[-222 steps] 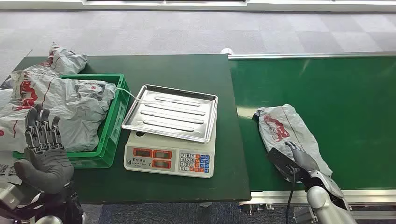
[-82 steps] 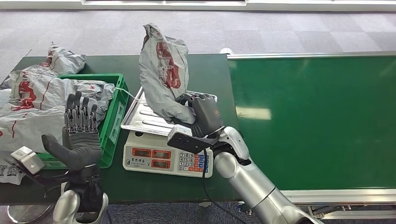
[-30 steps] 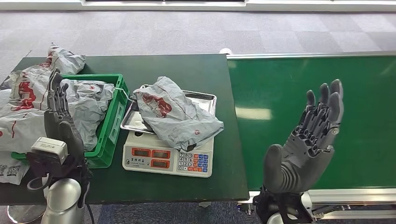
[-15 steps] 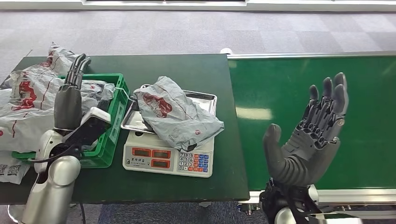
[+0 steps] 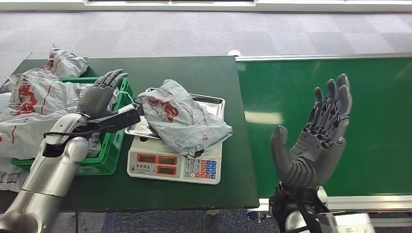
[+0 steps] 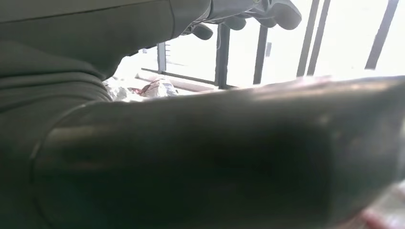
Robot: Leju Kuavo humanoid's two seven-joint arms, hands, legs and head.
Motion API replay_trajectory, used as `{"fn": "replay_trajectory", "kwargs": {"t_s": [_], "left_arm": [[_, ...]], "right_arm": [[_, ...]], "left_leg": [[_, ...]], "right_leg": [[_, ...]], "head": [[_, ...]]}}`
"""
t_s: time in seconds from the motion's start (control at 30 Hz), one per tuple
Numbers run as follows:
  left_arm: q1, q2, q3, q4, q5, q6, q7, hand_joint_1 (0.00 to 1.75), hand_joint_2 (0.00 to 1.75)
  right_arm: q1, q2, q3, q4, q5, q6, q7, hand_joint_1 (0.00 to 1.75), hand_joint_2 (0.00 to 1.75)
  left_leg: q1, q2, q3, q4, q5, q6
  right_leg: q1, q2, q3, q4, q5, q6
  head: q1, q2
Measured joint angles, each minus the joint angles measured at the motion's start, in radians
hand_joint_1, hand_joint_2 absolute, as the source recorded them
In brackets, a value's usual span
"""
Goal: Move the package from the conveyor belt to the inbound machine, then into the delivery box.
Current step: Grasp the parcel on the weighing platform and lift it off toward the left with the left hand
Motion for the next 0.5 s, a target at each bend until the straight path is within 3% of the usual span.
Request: {"fn": "replay_trajectory", "kwargs": {"t_s": [0.1, 0.23, 0.5], "left_arm": [[-0.077, -0.008, -0.088, 0.152, -0.041, -0.01, -0.031, 0.0, 0.0], [-0.141, -0.056, -0.192, 0.328, -0.047, 0.009, -0.044, 0.0, 0.0], [-0.178, -0.178, -0.318, 0.533, -0.046, 0.041, -0.049, 0.0, 0.0]], "right_arm": [[-0.01, -0.008, 0.011, 0.025, -0.016, -0.017, -0.005, 0.0, 1.75], [-0.017, -0.02, 0.033, 0.046, -0.027, -0.042, -0.008, 0.0, 1.75], [-0.034, -0.035, 0.065, 0.085, -0.065, -0.058, -0.008, 0.0, 1.75]], "left_leg": [[0.0, 0.0, 0.0, 0.0, 0.001, 0.0], [0.0, 0.0, 0.0, 0.0, 0.001, 0.0], [0.0, 0.0, -0.001, 0.0, 0.001, 0.0]], "right_leg": [[0.0, 0.0, 0.0, 0.0, 0.001, 0.0], [0.0, 0.0, 0.0, 0.0, 0.002, 0.0], [-0.001, -0.001, 0.0, 0.0, 0.002, 0.0]], "head": [[0.0, 0.0], [0.0, 0.0], [0.0, 0.0]]}}
